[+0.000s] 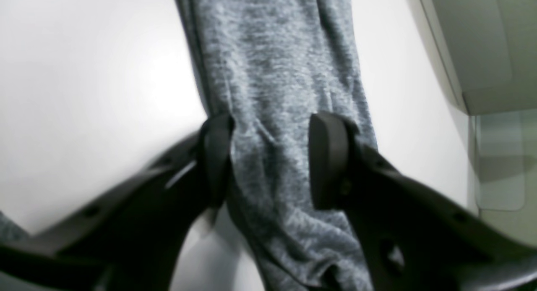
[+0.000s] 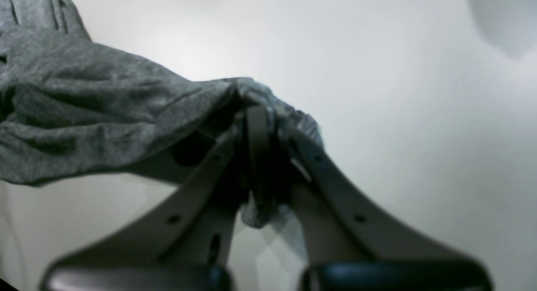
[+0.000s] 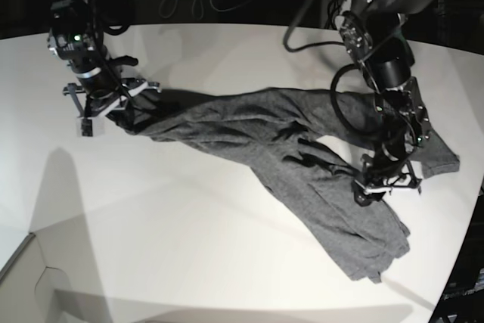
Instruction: Layout the t-shirt on the table in an organized manner, then fold the t-shirt properly
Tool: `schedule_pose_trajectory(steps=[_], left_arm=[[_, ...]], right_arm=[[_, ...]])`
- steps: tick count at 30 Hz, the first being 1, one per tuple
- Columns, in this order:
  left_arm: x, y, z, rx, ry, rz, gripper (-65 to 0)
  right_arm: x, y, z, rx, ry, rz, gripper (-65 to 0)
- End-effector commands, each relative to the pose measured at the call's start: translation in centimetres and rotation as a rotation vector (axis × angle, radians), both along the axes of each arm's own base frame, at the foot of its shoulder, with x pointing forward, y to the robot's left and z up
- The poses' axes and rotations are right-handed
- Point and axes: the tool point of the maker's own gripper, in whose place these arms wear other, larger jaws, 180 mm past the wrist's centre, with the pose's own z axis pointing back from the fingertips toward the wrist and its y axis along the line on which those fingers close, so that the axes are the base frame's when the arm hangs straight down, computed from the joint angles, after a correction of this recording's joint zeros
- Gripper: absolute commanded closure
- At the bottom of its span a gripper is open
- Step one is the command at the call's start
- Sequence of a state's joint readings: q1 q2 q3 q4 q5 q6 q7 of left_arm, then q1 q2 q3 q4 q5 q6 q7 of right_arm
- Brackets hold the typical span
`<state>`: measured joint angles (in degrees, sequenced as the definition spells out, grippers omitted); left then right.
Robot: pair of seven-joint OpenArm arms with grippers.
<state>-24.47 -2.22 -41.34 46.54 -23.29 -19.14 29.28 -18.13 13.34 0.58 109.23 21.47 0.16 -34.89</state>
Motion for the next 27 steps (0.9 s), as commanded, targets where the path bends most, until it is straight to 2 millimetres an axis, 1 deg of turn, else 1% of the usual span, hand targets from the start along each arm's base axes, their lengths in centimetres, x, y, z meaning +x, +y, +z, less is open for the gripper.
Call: schedule_pose_trajectory(steps=[1,4,6,8,9,13,15,17,18,20,23,25,26,27], left_arm=[[1.7,0.3,2.5,0.019,-0.072,-0.003,-28.8],[1.4,0.4,2.3,0.006,-0.067,0.001,-28.7],[1.4,0.5,2.3,0.008,-0.065,0.002,-26.1],[1.3,0.5,2.2,0.008,-0.064,0.002,-20.8],[1.3,0.9,2.3,0.015,-0.064,0.005,-17.4],[1.2,1.5,2.4,0.024,-0.064,0.01,0.0],[1.2,1.5,2.4,0.024,-0.064,0.01,-0.9],[1.2,1.6,2.5,0.025,-0.069,0.013,0.0],[1.3,1.9,3.3,0.025,-0.091,0.022,-0.2],[0.7,2.4,3.9,0.023,-0.107,0.023,-0.3],[0.1,3.4,6.9,0.039,-0.173,0.021,-0.3],[-0.7,4.4,8.7,0.065,-0.213,0.023,-0.3],[-1.3,4.6,9.5,0.069,-0.235,0.023,-0.3],[-2.1,5.4,10.1,0.073,-0.25,0.034,-0.3]], right_arm=[[0.6,-0.3,1.2,-0.009,-0.048,0.004,0.0],[0.7,-0.5,1.3,-0.018,-0.048,0.007,0.0],[0.7,-0.5,1.3,-0.018,-0.048,0.007,0.0],[0.7,-0.5,1.3,-0.018,-0.049,0.006,0.0],[0.7,-0.5,1.3,-0.018,-0.049,0.006,0.0],[0.7,-0.5,1.2,-0.019,-0.047,0.005,0.0],[0.7,-0.5,1.3,-0.019,-0.049,0.005,0.0],[0.8,-0.5,1.3,-0.019,-0.05,0.005,0.0],[0.8,-0.5,1.3,-0.019,-0.05,0.005,0.0],[0.8,-0.6,1.3,-0.019,-0.051,0.004,0.0],[0.8,-0.7,1.3,-0.021,-0.051,0.003,0.0],[0.8,-0.7,1.4,-0.022,-0.053,0.002,0.0],[0.8,-0.7,1.4,-0.022,-0.053,0.002,0.0],[0.8,-0.8,1.4,-0.022,-0.053,0.0,0.0]])
